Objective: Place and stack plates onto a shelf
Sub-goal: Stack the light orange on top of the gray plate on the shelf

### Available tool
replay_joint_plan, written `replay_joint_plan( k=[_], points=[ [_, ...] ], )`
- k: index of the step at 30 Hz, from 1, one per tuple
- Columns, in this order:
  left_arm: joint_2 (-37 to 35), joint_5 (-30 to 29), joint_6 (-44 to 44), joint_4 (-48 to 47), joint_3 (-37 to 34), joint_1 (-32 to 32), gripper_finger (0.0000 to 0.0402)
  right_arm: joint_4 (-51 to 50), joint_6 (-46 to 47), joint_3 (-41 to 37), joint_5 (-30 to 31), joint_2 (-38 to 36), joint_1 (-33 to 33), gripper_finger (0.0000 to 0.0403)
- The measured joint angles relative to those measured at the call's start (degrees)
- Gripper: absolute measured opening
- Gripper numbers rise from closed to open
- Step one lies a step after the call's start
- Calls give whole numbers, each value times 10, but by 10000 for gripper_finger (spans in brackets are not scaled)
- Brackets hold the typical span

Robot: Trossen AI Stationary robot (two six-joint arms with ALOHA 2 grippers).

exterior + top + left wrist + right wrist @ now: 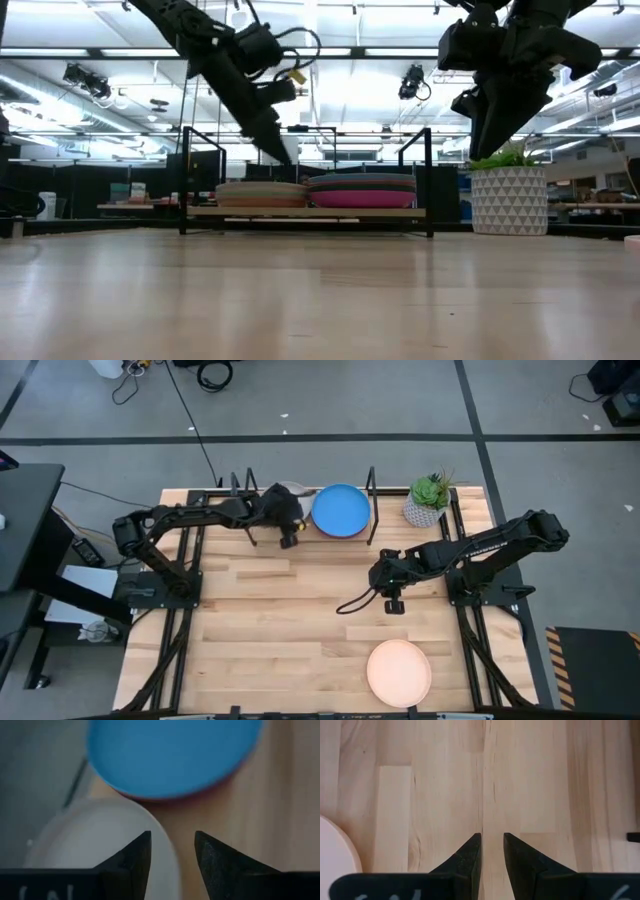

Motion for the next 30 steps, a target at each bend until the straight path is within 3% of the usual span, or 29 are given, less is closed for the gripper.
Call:
replay_joint_plan(
  k=[5, 10, 20, 23, 30],
  points=[
    [39, -15, -1, 64, 0, 3, 144, 3, 4, 0, 0, 0, 4, 89],
    [82, -36, 3, 64, 0, 2, 142, 5, 2, 0, 0, 0, 15, 89],
    [34, -49, 3, 74, 0, -2, 142, 6, 2, 0, 2, 0, 19, 89],
    [46, -82, 3, 77, 0, -1, 142, 9, 2, 0, 2, 0, 20, 89],
    [93, -97, 4, 86, 0, -2, 142, 11, 2, 0, 2, 0, 26, 89]
  ],
)
